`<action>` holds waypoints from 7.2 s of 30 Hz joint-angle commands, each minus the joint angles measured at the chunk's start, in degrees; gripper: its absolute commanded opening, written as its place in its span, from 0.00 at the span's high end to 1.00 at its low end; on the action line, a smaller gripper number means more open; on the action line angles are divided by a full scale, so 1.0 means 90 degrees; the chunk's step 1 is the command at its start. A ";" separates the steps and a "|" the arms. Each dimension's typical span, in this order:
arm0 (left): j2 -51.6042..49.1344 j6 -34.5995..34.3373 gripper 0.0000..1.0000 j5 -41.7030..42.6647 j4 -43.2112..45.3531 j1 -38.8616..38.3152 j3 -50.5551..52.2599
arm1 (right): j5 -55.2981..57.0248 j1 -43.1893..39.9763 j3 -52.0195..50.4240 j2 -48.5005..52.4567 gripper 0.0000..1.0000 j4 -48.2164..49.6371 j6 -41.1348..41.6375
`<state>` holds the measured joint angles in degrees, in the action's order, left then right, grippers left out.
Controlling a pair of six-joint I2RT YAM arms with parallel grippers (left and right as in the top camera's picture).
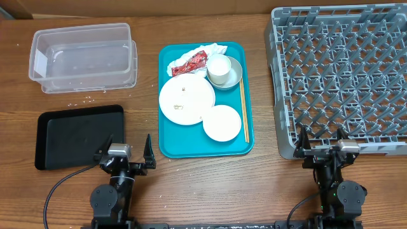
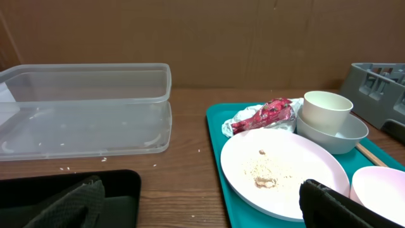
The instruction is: Sort waste into correct bins and load items into the dishwasher
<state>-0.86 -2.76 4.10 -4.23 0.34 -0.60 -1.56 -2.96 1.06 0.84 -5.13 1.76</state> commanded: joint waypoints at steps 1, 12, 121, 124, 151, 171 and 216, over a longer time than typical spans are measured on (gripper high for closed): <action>0.0019 0.0121 0.00 -0.0022 0.0005 -0.0041 0.0036 | 0.0000 0.0000 -0.0066 -0.0073 0.00 0.0041 0.0044; 0.0019 0.0121 0.00 -0.0022 0.0005 -0.0041 0.0036 | 0.0000 0.0000 -0.0066 -0.0073 0.00 0.0041 0.0044; 0.0019 0.0121 0.00 -0.0022 0.0005 -0.0041 0.0036 | 0.0000 0.0000 -0.0066 -0.0073 0.00 0.0041 0.0044; 0.0019 0.0121 0.00 -0.0022 0.0007 -0.0041 0.0036 | 0.0000 0.0000 -0.0066 -0.0073 0.00 0.0041 0.0044; 0.0005 -0.1987 0.00 0.2380 0.3638 -0.0041 -0.0605 | 0.0000 0.0000 -0.0066 -0.0073 0.00 0.0041 0.0044; -0.7359 -0.0236 0.00 0.3616 -0.5217 -0.0061 -0.9204 | 0.0000 0.0000 -0.0066 -0.0073 0.00 0.0041 0.0044; -1.4707 -0.0175 0.00 0.0959 -0.5904 -0.1418 -1.4783 | 0.0000 0.0000 -0.0066 -0.0073 0.00 0.0041 0.0044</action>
<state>-134.37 -5.76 11.60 -58.15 -11.66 -132.16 -1.54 -2.96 1.06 0.80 -5.15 1.76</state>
